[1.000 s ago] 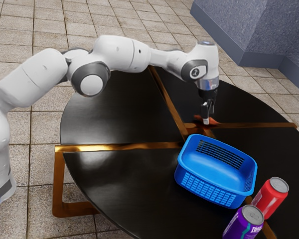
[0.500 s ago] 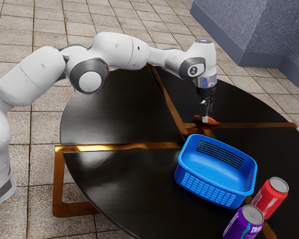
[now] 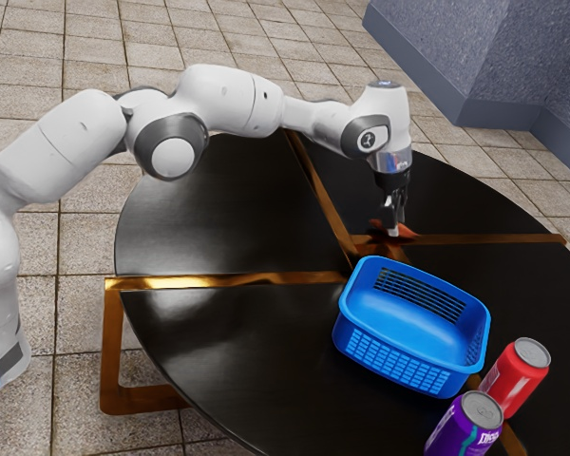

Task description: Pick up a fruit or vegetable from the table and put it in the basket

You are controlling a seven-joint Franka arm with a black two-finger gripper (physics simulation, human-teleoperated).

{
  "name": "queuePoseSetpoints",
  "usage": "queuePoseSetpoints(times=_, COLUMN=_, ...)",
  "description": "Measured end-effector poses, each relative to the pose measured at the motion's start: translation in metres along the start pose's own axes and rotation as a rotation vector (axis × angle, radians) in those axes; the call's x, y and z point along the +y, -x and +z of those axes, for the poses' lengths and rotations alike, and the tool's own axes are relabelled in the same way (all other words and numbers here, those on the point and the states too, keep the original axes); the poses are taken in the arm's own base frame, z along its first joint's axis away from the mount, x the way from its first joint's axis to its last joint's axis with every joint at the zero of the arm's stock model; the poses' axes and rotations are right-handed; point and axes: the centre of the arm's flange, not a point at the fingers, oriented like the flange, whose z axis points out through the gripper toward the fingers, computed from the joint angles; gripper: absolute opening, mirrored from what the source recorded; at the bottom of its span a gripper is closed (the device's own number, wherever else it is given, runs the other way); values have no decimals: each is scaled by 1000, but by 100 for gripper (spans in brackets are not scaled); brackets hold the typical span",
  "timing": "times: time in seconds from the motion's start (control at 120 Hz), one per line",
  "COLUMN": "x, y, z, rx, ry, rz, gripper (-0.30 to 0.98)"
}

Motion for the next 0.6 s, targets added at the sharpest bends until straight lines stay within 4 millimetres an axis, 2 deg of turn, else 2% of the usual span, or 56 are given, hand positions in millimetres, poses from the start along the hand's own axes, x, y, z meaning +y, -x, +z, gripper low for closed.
queuePoseSetpoints(times=0.267, x=0, y=-1, z=7, rx=0, ry=-5, rz=2, gripper=29)
queuePoseSetpoints(times=0.508, x=-1, y=-2, z=10, rx=-5, ry=-8, rz=3, gripper=50)
queuePoseSetpoints(times=0.6, x=-3, y=-3, z=7, rx=2, ry=-6, rz=7, gripper=39)
